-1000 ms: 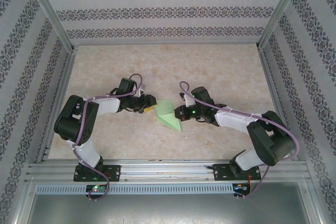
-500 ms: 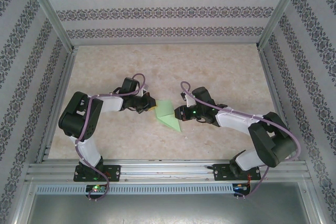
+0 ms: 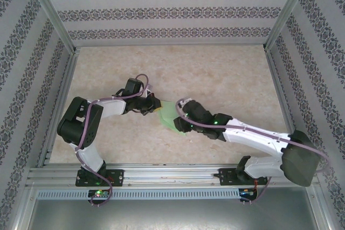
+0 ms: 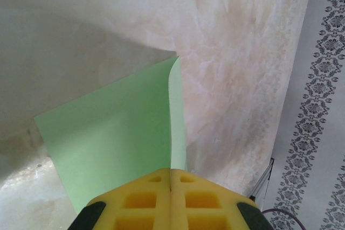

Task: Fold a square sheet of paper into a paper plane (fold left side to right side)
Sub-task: Fourth fold the wing at the center of the table.

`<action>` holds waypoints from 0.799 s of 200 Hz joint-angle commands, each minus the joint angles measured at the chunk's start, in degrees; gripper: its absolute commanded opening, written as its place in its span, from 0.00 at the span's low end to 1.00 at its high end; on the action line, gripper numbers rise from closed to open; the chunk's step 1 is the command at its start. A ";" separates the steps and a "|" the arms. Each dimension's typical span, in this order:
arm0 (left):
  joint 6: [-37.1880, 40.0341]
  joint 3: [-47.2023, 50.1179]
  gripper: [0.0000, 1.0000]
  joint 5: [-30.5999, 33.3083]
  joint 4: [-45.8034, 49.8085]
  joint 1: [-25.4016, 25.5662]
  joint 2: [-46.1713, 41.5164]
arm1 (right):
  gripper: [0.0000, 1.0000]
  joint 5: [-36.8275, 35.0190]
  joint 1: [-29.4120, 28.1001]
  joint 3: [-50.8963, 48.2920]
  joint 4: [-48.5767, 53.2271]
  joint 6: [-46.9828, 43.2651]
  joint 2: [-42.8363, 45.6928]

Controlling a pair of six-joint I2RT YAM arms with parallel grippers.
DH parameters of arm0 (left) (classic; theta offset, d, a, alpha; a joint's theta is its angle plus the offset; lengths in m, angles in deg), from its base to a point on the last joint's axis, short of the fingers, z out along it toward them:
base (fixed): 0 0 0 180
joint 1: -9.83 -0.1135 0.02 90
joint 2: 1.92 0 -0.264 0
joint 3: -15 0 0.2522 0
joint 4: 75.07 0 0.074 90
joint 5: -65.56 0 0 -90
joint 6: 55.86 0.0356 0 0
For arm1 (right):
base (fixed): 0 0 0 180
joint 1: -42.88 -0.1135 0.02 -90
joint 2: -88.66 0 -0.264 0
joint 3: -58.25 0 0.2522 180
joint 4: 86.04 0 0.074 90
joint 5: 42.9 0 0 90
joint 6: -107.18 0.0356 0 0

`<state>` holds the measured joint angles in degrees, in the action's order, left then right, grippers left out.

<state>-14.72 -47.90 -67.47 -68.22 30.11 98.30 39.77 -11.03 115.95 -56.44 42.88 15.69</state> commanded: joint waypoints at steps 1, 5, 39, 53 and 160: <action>-1.41 -1.25 0.03 0.50 -0.69 0.90 -1.44 | 0.49 -12.00 -4.91 3.57 5.93 1.78 -4.90; -1.46 -1.30 0.03 0.53 -0.65 0.88 -1.50 | 0.50 -12.42 -5.41 4.01 6.02 1.81 -5.73; -1.37 -1.87 0.03 0.19 -0.03 0.92 -1.44 | 0.54 -14.49 -9.47 8.20 6.89 2.91 -15.38; -1.25 -2.09 0.03 0.05 0.23 1.04 -1.50 | 0.54 -14.98 -10.16 9.02 6.85 3.69 -18.26; -1.07 -2.77 0.03 0.09 0.63 1.01 -1.35 | 0.47 -22.03 -10.44 9.85 6.52 5.38 -25.00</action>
<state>-15.49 -49.41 -67.49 -68.11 30.48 98.30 21.78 -21.04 124.50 -51.02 47.29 -8.30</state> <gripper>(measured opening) 0.045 0.479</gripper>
